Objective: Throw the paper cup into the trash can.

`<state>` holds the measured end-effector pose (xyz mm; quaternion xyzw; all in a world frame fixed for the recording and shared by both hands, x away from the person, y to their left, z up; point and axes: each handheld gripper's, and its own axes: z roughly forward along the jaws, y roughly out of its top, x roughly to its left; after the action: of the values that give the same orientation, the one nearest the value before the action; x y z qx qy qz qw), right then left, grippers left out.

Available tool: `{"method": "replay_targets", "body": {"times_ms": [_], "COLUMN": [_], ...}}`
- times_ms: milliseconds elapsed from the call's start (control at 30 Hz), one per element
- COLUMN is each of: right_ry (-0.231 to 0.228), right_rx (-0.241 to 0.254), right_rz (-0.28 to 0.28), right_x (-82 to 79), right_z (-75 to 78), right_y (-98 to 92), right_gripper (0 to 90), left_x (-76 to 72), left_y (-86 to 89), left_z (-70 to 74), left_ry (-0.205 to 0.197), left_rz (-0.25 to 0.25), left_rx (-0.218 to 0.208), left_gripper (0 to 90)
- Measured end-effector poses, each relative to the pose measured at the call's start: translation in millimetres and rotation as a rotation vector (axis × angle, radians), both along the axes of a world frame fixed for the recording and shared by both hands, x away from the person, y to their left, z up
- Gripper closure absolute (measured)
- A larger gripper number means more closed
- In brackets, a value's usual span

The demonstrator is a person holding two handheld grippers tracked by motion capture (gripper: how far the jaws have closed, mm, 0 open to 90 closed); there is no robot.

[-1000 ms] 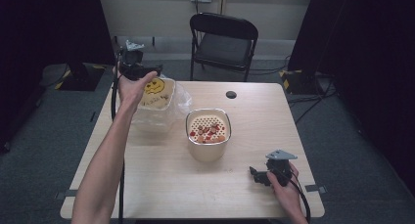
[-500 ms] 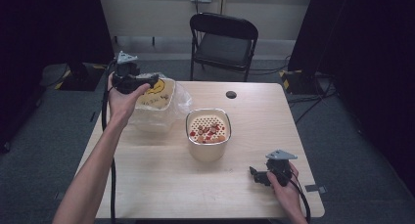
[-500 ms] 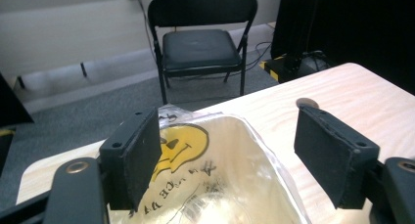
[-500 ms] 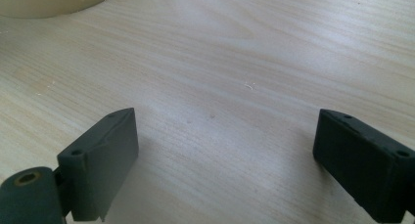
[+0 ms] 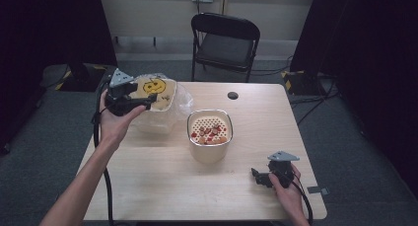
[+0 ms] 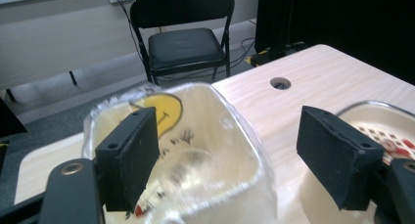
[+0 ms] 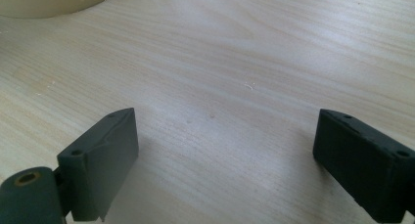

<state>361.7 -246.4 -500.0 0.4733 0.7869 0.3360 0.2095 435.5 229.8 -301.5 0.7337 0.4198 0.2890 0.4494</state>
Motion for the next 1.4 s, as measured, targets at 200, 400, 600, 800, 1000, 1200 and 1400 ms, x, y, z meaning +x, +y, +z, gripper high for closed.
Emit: {"method": "replay_targets", "body": {"times_ms": [200,400,600,800,1000,1200,1400], "right_ry": [0.0,0.0,0.0,0.0,0.0,0.0,0.0], "right_rx": [0.0,0.0,0.0,0.0,0.0,0.0,0.0], "right_rz": [0.0,0.0,0.001,0.0,0.0,0.0,0.0], "right_x": [0.0,0.0,0.0,0.0,0.0,0.0,0.0], "right_z": [0.0,0.0,0.0,0.0,0.0,0.0,0.0], "right_y": [0.0,0.0,0.0,0.0,0.0,0.0,0.0], "right_gripper": [8.9,8.9,8.9,8.8,8.9,8.9,8.9], "left_x": [-20.1,-41.8,-65.3,-74.8,-81.1,-87.9,-88.9], "left_y": [-1.6,-5.0,-5.6,-5.6,-2.7,-9.9,-21.9], "left_z": [-18.9,-44.4,-79.1,-116.9,-165.7,-181.1,-195.9], "left_ry": [0.013,0.055,0.075,0.148,0.244,0.255,0.27], "left_rz": [-0.017,-0.045,-0.041,-0.047,-0.013,-0.011,-0.011], "left_rx": [0.011,0.011,0.023,0.025,0.058,0.136,0.161], "left_gripper": [22.7,20.7,15.6,15.8,16.3,17.0,15.9]}}
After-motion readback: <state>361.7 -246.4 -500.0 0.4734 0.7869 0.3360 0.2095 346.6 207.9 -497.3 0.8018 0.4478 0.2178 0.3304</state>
